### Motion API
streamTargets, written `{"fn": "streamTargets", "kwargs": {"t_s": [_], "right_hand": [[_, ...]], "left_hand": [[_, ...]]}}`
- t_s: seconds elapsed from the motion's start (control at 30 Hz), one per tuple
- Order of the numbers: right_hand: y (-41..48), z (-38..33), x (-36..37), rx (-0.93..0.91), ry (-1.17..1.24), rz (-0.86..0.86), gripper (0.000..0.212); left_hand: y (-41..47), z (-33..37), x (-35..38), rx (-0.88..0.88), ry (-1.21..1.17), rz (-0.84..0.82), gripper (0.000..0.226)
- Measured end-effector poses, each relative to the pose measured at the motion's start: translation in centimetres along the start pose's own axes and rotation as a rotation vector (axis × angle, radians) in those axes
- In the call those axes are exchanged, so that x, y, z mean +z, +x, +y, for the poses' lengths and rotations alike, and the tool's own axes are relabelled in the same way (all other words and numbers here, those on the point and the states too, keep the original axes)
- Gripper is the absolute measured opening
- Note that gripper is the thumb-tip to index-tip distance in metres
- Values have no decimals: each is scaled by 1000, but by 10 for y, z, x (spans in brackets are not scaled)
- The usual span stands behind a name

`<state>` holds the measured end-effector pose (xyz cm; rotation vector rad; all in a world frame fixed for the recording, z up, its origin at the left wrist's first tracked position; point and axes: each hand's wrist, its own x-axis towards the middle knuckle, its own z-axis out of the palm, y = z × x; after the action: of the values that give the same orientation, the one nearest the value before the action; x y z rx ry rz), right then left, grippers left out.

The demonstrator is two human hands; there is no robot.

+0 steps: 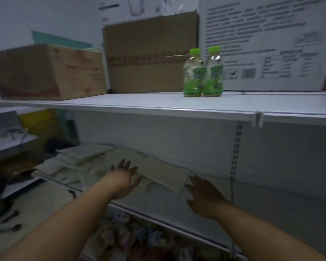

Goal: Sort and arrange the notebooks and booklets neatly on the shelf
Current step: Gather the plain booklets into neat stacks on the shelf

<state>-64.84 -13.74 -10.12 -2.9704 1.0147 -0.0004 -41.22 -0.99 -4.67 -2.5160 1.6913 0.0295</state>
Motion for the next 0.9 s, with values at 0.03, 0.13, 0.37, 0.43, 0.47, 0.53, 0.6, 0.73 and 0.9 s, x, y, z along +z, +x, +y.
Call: {"fn": "streamTargets", "kwargs": {"t_s": [0.03,0.13,0.37,0.43,0.47,0.53,0.6,0.73,0.9], "right_hand": [[9,-9,2,-11,7,-19,59],[39,-29,6,-42,8,-40,58],[124,-60,16,-99,36,38,60],[152,-70,13,-103,53,90,60],[168,-76,9,-107,74,120,59],[198,-91,1,-135,136,170,56],[225,-108,-9,-176,178,207,55],[276,-152,-25,-270,236,186,57],[318,-213,-15,-338,246,148,63]], "left_hand": [[-5,-15,3,-15,-3,-7,62],[-10,-48,14,-44,-25,-10,62],[10,-80,33,-15,-128,-44,59],[19,-89,29,13,-147,-29,56],[25,-96,24,15,-150,-16,55],[39,-114,13,-9,-142,17,53],[52,-132,2,-52,-149,63,51],[64,-163,0,-175,-351,119,45],[57,-200,17,-233,-449,124,42]]}}
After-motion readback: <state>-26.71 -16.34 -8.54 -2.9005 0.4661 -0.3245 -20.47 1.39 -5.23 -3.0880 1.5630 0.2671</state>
